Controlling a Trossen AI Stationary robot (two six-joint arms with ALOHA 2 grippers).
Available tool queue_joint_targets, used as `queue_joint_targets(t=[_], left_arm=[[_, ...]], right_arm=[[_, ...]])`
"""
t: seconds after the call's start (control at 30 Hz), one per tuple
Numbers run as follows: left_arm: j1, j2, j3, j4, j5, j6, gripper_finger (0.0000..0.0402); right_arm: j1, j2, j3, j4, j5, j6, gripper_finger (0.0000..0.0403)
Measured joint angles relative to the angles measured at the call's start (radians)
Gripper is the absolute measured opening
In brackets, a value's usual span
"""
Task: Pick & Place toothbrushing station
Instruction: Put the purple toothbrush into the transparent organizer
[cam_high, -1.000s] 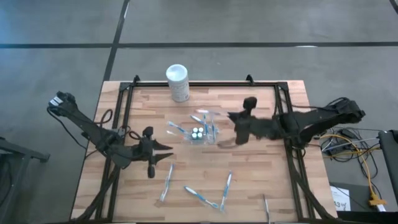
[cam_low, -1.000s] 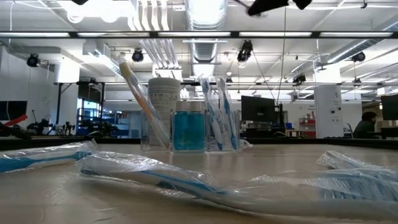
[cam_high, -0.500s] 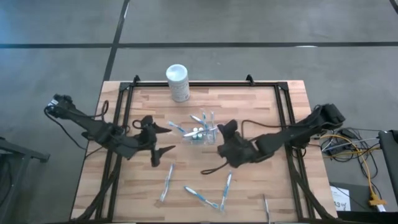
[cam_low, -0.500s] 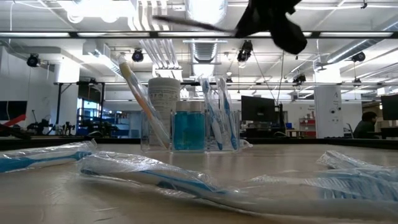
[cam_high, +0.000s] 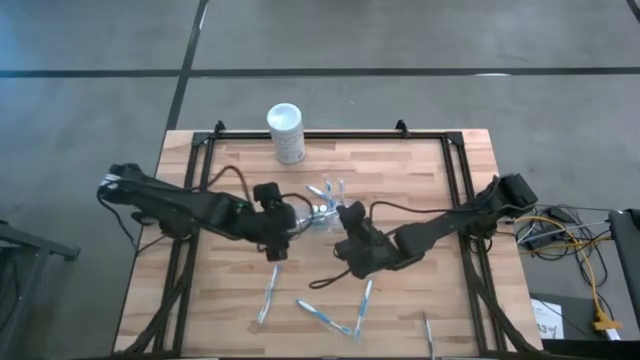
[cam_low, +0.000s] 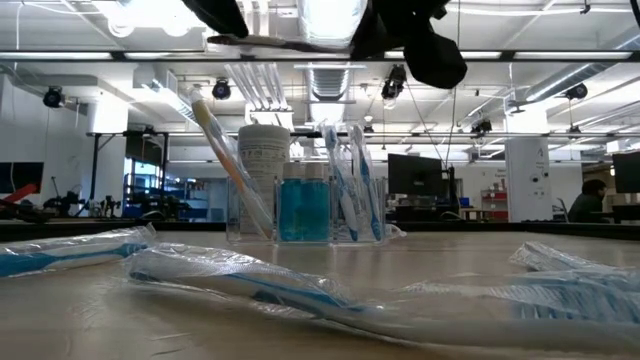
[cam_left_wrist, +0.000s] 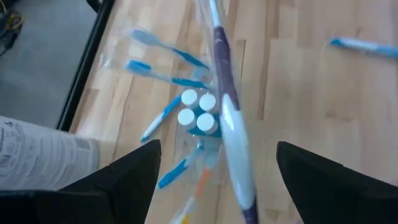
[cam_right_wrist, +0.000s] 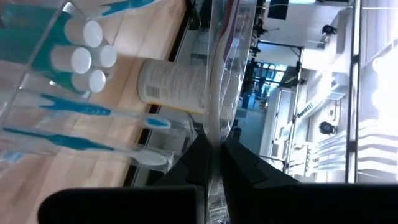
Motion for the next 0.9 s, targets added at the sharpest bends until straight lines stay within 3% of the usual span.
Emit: queue_joint_targets(t=[0.2,0.3,0.7,0.8,0.9], left_arm=[[0.006,0.137,0.166,-0.151,0.001,0.002,0.032],[0.007,0.174,0.218,-0.196,0.0,0.002,0.0301],[0.048,0.19,0.238,-0.224,0.026,0.027,0.0066],[0.051,0.192,0.237,-0.228,0.021,0.059,0.0033],[0.05,0.192,0.235,-0.228,0.014,0.083,0.0032]], right_arm=[[0.001,-0.007,0.007,-0.003,0.0,0.005,0.0015],[0.001,-0.007,-0.004,-0.008,0.0,0.011,0.0015],[-0.001,-0.007,-0.004,-0.007,0.0,0.031,0.0015],[0.001,-0.007,-0.004,-0.008,-0.002,0.035,0.0015],[0.0,-0.007,-0.005,-0.006,-0.004,0.039,0.0015]])
